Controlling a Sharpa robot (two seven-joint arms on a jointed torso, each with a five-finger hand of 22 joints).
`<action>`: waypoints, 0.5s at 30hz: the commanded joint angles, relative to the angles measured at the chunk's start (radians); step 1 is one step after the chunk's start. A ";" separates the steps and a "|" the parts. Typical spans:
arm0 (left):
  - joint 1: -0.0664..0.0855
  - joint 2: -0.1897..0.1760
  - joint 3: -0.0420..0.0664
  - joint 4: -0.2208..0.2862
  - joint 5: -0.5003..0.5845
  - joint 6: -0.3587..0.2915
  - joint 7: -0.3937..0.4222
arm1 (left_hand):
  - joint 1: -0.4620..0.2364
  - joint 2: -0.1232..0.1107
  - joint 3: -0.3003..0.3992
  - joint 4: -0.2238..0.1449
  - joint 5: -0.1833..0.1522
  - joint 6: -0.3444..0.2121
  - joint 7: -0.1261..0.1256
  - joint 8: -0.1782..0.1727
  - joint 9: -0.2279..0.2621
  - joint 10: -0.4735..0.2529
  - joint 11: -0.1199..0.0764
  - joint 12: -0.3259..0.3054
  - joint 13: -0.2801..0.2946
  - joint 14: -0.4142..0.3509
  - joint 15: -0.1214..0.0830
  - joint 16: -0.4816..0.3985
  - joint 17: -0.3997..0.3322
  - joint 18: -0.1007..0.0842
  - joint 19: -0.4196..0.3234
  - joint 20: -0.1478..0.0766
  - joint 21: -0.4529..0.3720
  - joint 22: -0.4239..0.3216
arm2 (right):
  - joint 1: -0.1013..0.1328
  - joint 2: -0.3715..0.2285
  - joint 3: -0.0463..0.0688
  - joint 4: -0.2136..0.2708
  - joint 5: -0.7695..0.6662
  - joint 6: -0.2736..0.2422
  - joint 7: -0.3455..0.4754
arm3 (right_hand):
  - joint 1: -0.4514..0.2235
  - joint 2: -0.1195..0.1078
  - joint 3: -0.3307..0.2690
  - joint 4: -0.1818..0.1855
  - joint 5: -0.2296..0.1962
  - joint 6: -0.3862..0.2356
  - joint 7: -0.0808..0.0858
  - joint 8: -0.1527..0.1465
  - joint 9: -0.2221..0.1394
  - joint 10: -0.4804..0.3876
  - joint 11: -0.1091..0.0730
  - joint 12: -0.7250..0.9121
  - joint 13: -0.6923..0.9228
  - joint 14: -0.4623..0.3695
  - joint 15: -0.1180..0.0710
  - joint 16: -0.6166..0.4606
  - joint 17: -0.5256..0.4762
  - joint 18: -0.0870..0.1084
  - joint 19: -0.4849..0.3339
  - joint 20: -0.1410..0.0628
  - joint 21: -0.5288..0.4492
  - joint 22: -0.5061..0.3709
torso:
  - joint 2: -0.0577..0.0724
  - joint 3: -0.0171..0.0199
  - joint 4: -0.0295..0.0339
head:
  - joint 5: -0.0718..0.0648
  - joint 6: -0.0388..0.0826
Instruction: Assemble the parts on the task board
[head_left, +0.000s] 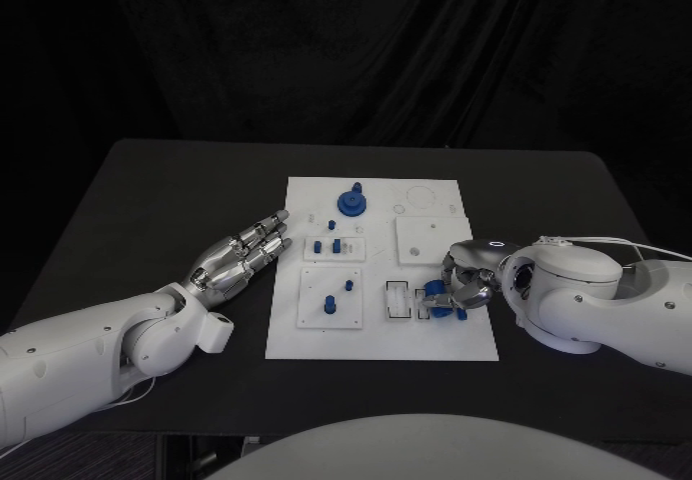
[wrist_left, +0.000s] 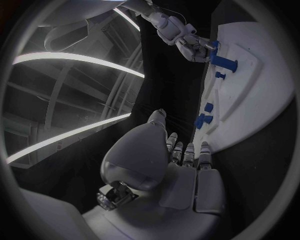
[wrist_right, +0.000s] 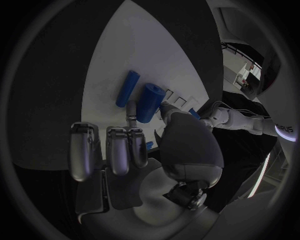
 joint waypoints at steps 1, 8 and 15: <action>-0.001 0.003 0.001 0.001 0.001 0.016 -0.001 | 0.003 0.010 0.005 0.001 0.006 -0.002 0.002 0.001 0.000 -0.002 0.006 -0.003 -0.001 0.000 0.001 -0.004 -0.001 -0.001 0.002 -0.003 -0.003 0.001 | -0.005 0.005 0.000 -0.005 0.010 0.022 -0.008 | -0.017 0.001 -0.003 0.000 0.006 -0.015 0.004 -0.020 -0.018 0.104 0.010 0.003 0.263 0.105 0.009 0.003 0.263 0.001 0.057 0.013 -0.006 0.229 | -0.001 0.0001 0.0003 | -0.001 0.000; -0.002 0.004 0.001 0.000 0.001 0.018 -0.005 | 0.003 0.010 0.006 0.001 0.006 -0.002 0.003 0.001 0.000 -0.002 0.006 -0.003 -0.001 0.000 0.001 -0.004 -0.001 -0.002 0.002 -0.002 -0.003 0.001 | -0.007 0.013 0.000 -0.020 0.051 0.040 -0.019 | -0.055 0.004 -0.004 0.001 0.017 -0.032 0.015 -0.053 -0.044 0.104 0.019 0.003 0.263 0.105 0.023 0.003 0.263 0.003 0.053 0.027 -0.013 0.227 | -0.001 0.0010 0.0001 | 0.001 0.000; -0.003 0.005 0.001 -0.001 0.001 0.022 -0.010 | 0.003 0.011 0.007 0.001 0.006 0.000 0.005 0.001 0.001 -0.002 0.008 -0.002 -0.001 0.000 0.002 -0.004 -0.001 -0.002 0.002 -0.002 -0.003 0.001 | -0.009 0.024 0.000 -0.037 0.135 0.048 -0.025 | -0.014 0.021 0.021 -0.005 0.080 -0.031 0.021 -0.073 -0.064 0.104 0.025 0.003 0.263 0.105 0.030 0.003 0.263 0.006 0.048 0.036 -0.023 0.223 | -0.002 0.0005 -0.0009 | 0.002 0.000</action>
